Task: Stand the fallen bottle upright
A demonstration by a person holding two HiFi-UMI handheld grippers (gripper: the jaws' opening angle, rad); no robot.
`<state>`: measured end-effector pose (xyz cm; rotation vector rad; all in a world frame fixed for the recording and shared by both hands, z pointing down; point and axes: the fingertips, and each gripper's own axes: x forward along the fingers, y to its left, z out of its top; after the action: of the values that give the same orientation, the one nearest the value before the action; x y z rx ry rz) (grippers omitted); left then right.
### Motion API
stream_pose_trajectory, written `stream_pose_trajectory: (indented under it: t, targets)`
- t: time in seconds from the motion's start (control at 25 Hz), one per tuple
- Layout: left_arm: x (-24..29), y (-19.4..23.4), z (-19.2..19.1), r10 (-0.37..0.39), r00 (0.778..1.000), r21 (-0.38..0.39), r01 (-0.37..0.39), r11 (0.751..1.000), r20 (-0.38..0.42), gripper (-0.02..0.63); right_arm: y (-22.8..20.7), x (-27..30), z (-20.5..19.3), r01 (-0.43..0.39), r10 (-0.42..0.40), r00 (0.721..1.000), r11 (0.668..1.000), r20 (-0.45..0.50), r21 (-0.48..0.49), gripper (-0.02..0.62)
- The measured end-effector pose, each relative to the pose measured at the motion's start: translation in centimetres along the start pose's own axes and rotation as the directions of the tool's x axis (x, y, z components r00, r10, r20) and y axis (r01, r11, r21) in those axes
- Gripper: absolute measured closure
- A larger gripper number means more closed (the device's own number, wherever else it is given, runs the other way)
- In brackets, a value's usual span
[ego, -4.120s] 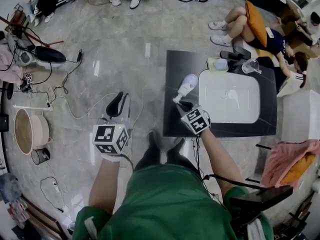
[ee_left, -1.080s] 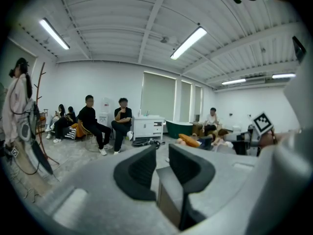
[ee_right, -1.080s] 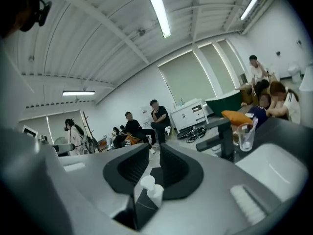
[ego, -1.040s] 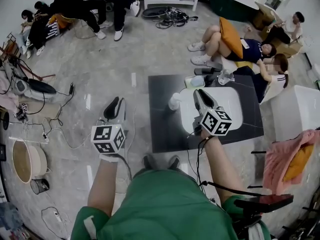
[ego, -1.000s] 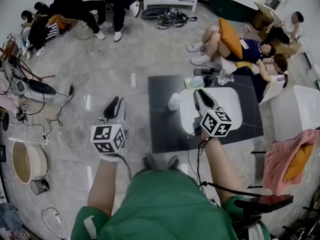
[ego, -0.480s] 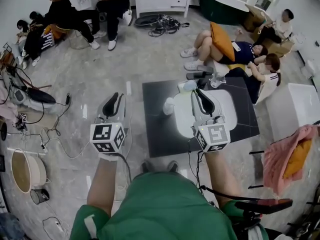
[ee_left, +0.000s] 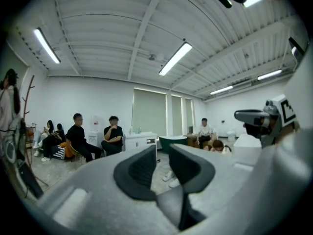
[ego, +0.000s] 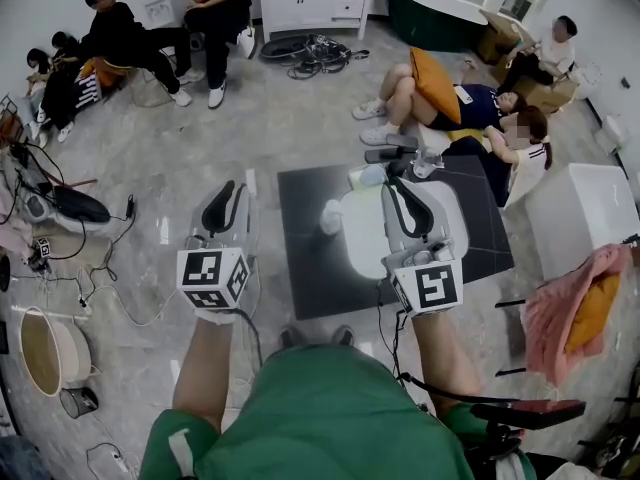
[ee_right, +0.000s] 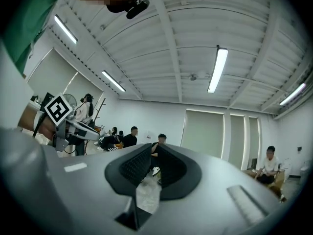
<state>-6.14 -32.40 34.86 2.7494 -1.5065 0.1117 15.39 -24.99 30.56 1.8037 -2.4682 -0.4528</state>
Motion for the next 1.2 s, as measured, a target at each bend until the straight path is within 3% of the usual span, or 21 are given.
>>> stream_pose_trajectory:
  t: [0.44, 1.2]
  targets:
    - [0.9, 0.2, 0.2, -0.005, 1.000, 0.008, 0.004, 1.000, 0.009, 0.526, -0.4, 0.5, -0.4, 0.031, -0.032, 0.999, 0.999, -0.017, -0.023, 0.558]
    - [0.9, 0.7, -0.4, -0.005, 1.000, 0.006, 0.005, 1.000, -0.002, 0.526, 0.1, 0.5, -0.4, 0.016, -0.016, 1.000, 1.000, -0.004, -0.023, 0.558]
